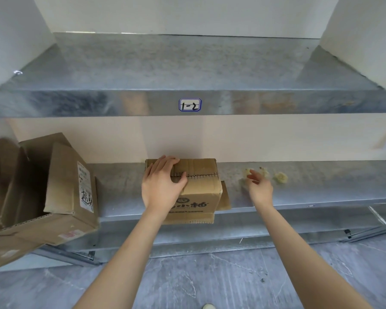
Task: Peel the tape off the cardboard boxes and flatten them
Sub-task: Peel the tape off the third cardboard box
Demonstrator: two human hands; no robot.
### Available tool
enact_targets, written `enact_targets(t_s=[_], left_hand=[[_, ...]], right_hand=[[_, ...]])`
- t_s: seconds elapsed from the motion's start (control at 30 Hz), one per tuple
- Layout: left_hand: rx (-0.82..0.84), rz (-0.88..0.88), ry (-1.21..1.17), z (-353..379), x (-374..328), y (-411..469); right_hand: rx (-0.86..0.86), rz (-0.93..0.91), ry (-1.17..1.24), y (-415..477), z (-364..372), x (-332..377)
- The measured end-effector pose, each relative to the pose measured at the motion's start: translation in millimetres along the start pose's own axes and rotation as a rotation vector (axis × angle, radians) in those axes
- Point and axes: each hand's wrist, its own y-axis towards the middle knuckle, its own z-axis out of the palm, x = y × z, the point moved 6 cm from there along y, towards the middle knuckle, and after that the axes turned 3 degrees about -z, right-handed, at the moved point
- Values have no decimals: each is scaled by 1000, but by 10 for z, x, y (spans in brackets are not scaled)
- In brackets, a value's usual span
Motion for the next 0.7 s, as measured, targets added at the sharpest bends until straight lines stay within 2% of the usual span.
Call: enact_targets(t_s=[0.23,0.7], left_hand=[[12,-5,4,3,11,-1],[18,5,14,-5,-2,-15]], right_hand=[[-13,9,-18,38,-73,-25],[88,93,-118,-22,-53,-150]])
